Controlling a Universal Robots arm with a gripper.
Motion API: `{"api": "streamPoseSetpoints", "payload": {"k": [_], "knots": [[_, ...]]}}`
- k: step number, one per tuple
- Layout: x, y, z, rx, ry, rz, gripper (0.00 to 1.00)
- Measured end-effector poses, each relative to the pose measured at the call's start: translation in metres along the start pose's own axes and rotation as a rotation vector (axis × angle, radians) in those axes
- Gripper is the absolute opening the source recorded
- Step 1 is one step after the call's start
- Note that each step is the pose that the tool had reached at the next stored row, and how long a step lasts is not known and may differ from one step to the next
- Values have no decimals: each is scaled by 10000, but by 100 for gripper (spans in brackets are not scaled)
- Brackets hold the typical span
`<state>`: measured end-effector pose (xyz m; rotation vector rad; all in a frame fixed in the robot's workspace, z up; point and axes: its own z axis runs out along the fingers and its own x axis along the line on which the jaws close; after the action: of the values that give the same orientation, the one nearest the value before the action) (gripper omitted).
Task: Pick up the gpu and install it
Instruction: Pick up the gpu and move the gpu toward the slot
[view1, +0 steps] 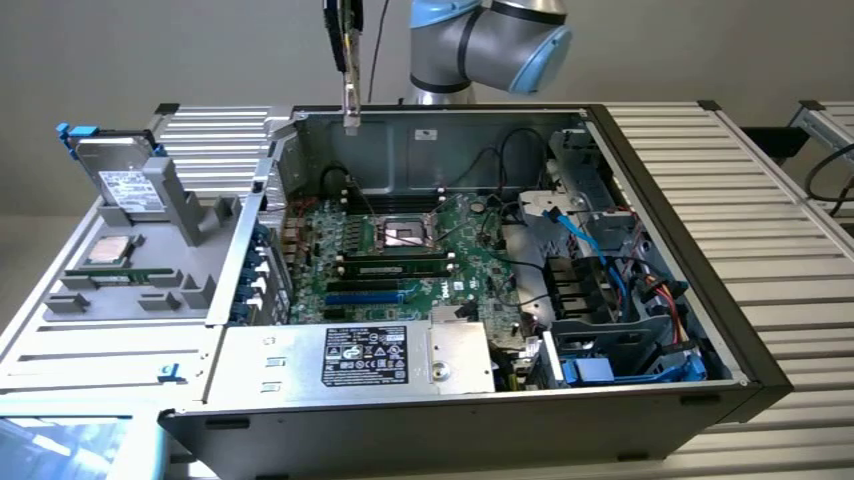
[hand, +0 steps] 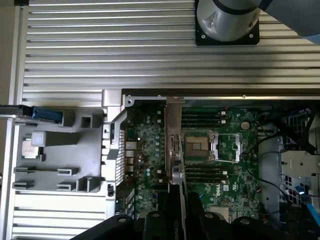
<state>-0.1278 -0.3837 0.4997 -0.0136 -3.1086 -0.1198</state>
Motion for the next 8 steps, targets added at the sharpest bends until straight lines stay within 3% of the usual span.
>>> {"api": "streamPoseSetpoints", "payload": {"k": [6,8], "knots": [[-74,-2,-1,2,12,1,28],[-163,-1,-4,4,13,1,28]]}}
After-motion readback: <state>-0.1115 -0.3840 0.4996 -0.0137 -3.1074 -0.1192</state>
